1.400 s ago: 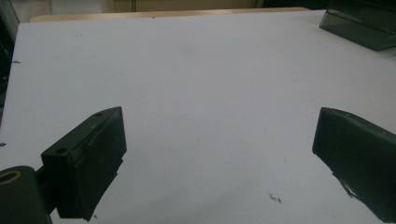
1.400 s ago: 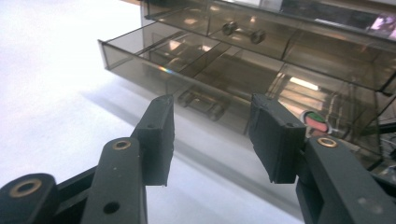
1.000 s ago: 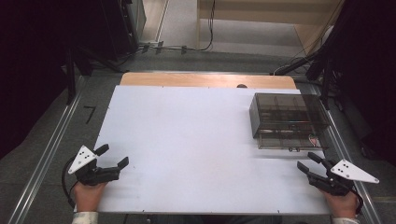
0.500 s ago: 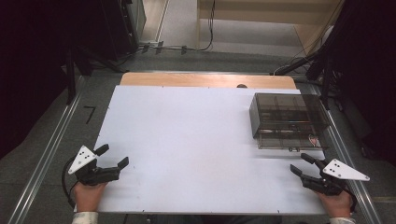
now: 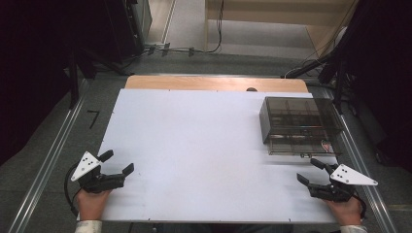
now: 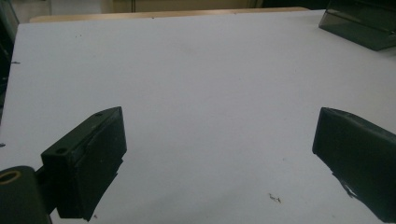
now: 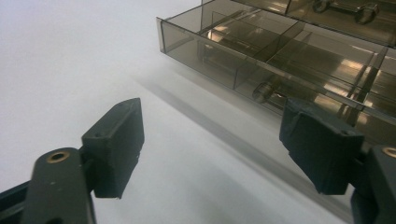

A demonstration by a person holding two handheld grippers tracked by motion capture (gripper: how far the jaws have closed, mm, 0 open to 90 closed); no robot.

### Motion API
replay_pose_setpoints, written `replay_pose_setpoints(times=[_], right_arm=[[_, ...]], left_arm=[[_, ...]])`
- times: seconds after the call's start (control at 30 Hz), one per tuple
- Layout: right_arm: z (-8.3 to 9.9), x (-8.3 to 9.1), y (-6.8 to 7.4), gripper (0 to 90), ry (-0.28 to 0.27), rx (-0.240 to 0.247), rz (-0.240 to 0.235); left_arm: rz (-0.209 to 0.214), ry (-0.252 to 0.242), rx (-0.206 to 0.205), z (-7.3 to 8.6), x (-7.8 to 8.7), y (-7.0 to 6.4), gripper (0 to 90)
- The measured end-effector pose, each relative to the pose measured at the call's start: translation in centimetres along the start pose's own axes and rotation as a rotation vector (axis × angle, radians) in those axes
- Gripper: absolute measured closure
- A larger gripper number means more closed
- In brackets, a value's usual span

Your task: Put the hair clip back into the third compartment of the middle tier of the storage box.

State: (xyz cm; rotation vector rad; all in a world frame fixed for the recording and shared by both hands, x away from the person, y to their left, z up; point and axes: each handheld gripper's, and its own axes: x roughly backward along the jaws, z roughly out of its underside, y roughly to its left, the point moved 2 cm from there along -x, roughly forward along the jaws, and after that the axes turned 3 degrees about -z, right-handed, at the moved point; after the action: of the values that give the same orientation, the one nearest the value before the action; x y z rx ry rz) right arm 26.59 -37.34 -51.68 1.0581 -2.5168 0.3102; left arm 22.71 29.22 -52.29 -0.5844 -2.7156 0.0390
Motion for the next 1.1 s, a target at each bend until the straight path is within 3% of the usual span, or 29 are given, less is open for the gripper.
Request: replay_pose_setpoints(times=[0.27, 1.1], right_arm=[[0.0, -0.04, 0.07, 15.5, 0.001, 0.0, -0.003], [0.01, -0.1, 0.04, 15.1, 0.007, 0.003, -0.003]], left_arm=[[-0.001, 0.001, -0.003, 0.0, 0.02, 0.0, 3.3], [-0.001, 0.001, -0.003, 0.0, 0.03, 0.0, 3.3]])
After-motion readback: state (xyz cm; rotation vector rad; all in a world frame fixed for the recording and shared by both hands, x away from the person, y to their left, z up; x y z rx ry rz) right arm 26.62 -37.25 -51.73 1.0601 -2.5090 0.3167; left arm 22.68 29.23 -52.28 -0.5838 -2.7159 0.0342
